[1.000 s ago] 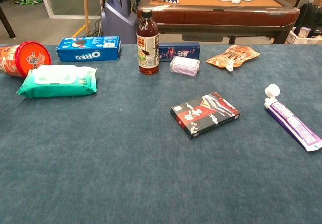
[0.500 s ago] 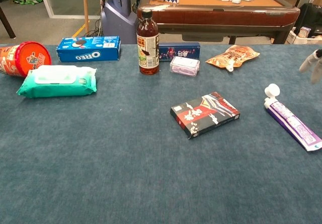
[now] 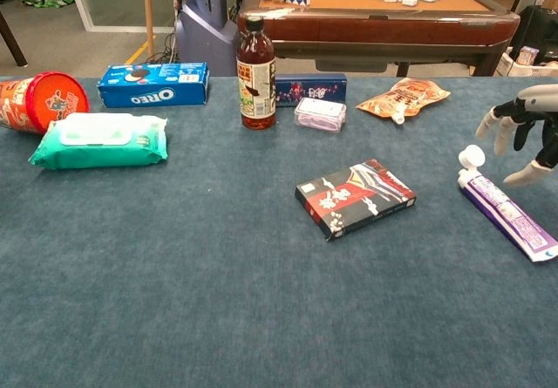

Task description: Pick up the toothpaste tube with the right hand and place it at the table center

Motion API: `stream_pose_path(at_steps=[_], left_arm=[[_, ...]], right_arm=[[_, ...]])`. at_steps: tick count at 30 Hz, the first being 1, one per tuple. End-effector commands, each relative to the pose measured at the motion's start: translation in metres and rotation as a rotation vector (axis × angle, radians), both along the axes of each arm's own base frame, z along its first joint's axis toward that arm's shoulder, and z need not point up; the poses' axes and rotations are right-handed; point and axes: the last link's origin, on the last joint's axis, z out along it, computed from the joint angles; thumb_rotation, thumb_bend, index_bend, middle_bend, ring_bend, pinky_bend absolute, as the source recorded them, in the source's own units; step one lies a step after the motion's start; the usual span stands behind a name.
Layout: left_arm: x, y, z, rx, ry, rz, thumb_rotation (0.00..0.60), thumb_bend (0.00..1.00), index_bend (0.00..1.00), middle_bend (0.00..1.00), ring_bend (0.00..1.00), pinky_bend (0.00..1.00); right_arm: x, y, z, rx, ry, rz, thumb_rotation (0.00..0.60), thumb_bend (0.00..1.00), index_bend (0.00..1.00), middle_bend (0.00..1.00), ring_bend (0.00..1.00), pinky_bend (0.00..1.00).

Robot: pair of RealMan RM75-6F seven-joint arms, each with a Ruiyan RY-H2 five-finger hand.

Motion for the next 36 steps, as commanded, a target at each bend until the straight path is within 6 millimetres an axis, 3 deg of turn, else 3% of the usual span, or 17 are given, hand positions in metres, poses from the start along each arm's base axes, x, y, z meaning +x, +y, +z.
stream_pose_path(at_steps=[1, 10, 24, 29, 36], left_arm=[[0.0, 0.0, 0.0, 0.001, -0.001, 0.0, 0.6, 0.17, 0.0, 0.08, 0.07, 0.16], [0.0, 0.001, 0.0, 0.0, -0.001, -0.002, 0.6, 0.17, 0.0, 0.08, 0.07, 0.16], [-0.003, -0.001, 0.001, 0.008, -0.002, 0.005, 0.6, 0.17, 0.0, 0.08, 0.07, 0.16], [-0.005, -0.002, 0.003, 0.014, -0.005, 0.009, 0.6, 0.17, 0.0, 0.08, 0.07, 0.16], [-0.006, -0.004, 0.003, 0.013, -0.009, 0.007, 0.6, 0.17, 0.0, 0.08, 0.07, 0.16]], right_arm=[[0.003, -0.006, -0.009, 0.008, 0.007, 0.009, 0.568, 0.21, 0.22, 0.34, 0.3, 0.43], [0.02, -0.006, -0.025, 0.039, -0.009, 0.077, 0.567, 0.21, 0.22, 0.33, 0.3, 0.43], [0.052, 0.024, -0.035, 0.129, -0.045, 0.231, 0.567, 0.21, 0.22, 0.33, 0.3, 0.43], [0.052, 0.036, -0.027, 0.133, -0.065, 0.235, 0.568, 0.21, 0.22, 0.33, 0.3, 0.43], [0.036, 0.035, -0.011, 0.074, -0.012, 0.22, 0.567, 0.21, 0.22, 0.33, 0.3, 0.43]])
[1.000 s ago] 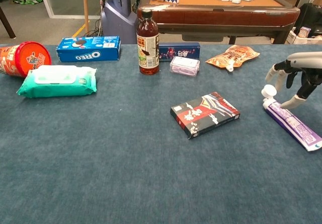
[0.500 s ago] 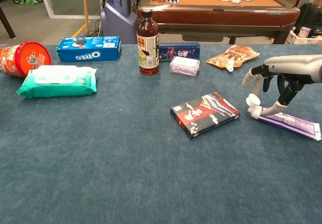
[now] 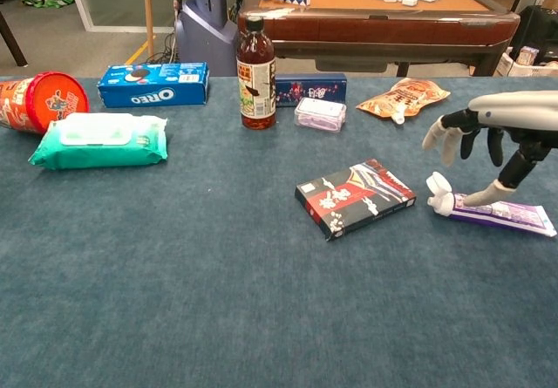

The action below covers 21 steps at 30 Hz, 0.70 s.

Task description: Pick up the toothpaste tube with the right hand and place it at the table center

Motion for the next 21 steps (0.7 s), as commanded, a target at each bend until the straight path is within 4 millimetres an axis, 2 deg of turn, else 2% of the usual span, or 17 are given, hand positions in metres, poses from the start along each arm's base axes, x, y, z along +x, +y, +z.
stream_pose_path(at_steps=[1, 5, 8, 11, 16, 21], left_arm=[[0.0, 0.0, 0.0, 0.0, -0.001, -0.001, 0.6, 0.17, 0.0, 0.08, 0.07, 0.16], [-0.001, -0.001, -0.001, -0.002, -0.004, -0.002, 0.6, 0.17, 0.0, 0.08, 0.07, 0.16], [-0.001, -0.002, 0.0, 0.0, -0.006, -0.003, 0.6, 0.17, 0.0, 0.08, 0.07, 0.16], [-0.001, -0.002, 0.0, 0.002, -0.009, -0.004, 0.6, 0.17, 0.0, 0.08, 0.07, 0.16], [-0.002, -0.004, 0.0, 0.002, -0.01, -0.003, 0.6, 0.17, 0.0, 0.08, 0.07, 0.16], [-0.002, -0.005, 0.002, 0.005, -0.011, -0.003, 0.6, 0.17, 0.0, 0.08, 0.07, 0.16]], right_arm=[[-0.008, -0.001, 0.005, -0.02, 0.034, -0.009, 0.568, 0.21, 0.22, 0.33, 0.3, 0.43], [-0.019, -0.001, 0.007, -0.037, 0.083, -0.025, 0.567, 0.21, 0.22, 0.34, 0.3, 0.43], [-0.026, -0.001, 0.006, -0.053, 0.123, -0.018, 0.568, 0.21, 0.23, 0.38, 0.31, 0.43], [-0.032, -0.003, 0.005, -0.086, 0.161, 0.003, 0.574, 0.21, 0.29, 0.43, 0.34, 0.43], [-0.036, -0.002, -0.005, -0.106, 0.187, 0.019, 0.577, 0.21, 0.37, 0.47, 0.37, 0.43], [-0.037, 0.002, -0.018, -0.094, 0.207, 0.039, 0.577, 0.21, 0.38, 0.48, 0.38, 0.43]])
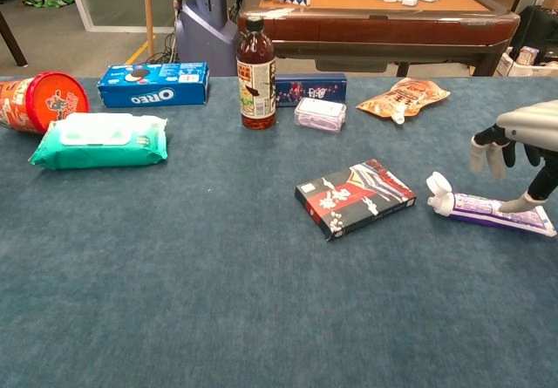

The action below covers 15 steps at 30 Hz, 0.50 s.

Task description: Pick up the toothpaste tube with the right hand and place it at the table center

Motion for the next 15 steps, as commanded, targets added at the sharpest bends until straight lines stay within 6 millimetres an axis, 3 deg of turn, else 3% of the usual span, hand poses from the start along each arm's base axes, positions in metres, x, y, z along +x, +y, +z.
stream_pose_path(at_steps=[1, 15], left_arm=[[0.0, 0.0, 0.001, 0.0, 0.0, -0.001, 0.6, 0.17, 0.0, 0.08, 0.07, 0.16], [-0.002, -0.001, 0.002, -0.001, -0.002, 0.002, 0.6, 0.17, 0.0, 0.08, 0.07, 0.16]], right_arm=[[-0.002, 0.001, -0.006, 0.004, 0.023, 0.012, 0.577, 0.21, 0.38, 0.47, 0.38, 0.43], [-0.011, -0.007, -0.025, -0.018, 0.057, 0.001, 0.577, 0.21, 0.38, 0.45, 0.38, 0.43]])
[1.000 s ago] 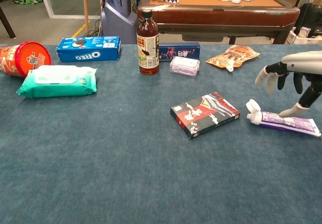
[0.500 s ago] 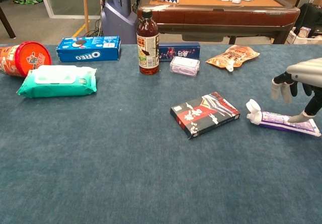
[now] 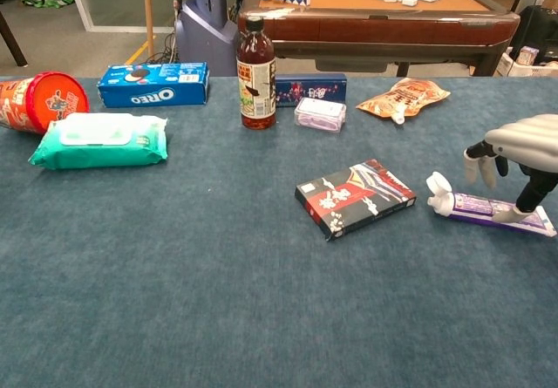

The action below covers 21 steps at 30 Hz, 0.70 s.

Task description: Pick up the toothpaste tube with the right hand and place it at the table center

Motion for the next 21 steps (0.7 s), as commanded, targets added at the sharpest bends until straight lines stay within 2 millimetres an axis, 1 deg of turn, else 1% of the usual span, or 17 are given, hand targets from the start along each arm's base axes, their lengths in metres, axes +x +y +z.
stream_pose_path(at_steps=[1, 8, 14, 21], left_arm=[[0.0, 0.0, 0.001, 0.002, 0.001, -0.002, 0.6, 0.17, 0.0, 0.08, 0.07, 0.16], [0.001, 0.001, 0.001, 0.001, 0.0, -0.004, 0.6, 0.17, 0.0, 0.08, 0.07, 0.16], [0.0, 0.001, 0.001, 0.004, 0.001, -0.002, 0.6, 0.17, 0.0, 0.08, 0.07, 0.16], [0.0, 0.001, 0.0, 0.003, 0.001, -0.001, 0.6, 0.17, 0.0, 0.08, 0.07, 0.16]], right_arm=[[-0.001, -0.001, -0.006, 0.002, -0.005, -0.008, 0.577, 0.21, 0.38, 0.45, 0.38, 0.43], [-0.004, -0.001, -0.015, 0.014, 0.005, -0.008, 0.578, 0.23, 0.38, 0.45, 0.38, 0.43], [-0.005, -0.002, -0.016, 0.013, 0.011, -0.011, 0.581, 0.28, 0.4, 0.45, 0.39, 0.43], [-0.006, -0.001, -0.018, 0.023, 0.022, -0.014, 0.595, 0.29, 0.41, 0.46, 0.39, 0.43]])
